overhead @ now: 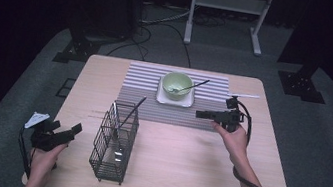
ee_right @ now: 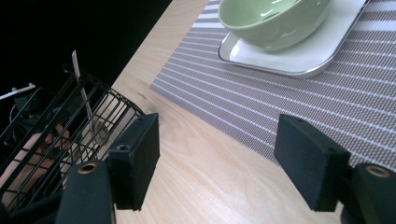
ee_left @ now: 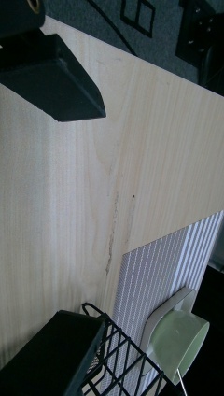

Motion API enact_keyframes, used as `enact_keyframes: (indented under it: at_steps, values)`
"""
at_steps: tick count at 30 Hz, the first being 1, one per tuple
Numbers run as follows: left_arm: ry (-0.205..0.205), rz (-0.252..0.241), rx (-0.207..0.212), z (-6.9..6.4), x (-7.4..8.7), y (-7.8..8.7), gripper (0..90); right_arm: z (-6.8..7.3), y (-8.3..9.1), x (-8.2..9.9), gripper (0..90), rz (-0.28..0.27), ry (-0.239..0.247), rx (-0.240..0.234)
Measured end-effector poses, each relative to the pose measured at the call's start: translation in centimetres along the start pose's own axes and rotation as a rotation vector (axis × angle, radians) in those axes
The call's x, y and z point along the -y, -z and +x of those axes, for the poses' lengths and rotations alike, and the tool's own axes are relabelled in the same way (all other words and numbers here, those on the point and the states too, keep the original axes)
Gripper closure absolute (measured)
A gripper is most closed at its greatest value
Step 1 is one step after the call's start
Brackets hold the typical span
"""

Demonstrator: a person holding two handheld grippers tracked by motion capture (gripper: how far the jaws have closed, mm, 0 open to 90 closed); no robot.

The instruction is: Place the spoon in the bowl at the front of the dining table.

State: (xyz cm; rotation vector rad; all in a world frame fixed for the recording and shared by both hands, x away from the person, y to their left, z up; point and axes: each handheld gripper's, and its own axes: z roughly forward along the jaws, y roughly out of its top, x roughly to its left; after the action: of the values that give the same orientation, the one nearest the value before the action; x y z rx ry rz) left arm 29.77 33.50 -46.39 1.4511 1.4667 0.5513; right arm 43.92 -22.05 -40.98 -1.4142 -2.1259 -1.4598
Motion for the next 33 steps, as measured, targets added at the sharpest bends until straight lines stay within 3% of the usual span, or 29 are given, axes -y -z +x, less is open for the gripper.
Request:
enact_keyframes:
  at_steps: [7, 33]
  values:
    - [0.000, 0.001, 0.000, 0.0, 0.0, 0.0, 1.0, 0.6, -0.1, 0.9, 29.1, 0.019, 0.036, 0.001]
    - [0.001, 0.001, 0.001, -0.2, 0.0, -0.1, 1.0, 1.6, 0.7, 3.9, 29.2, 0.035, 0.049, -0.051]
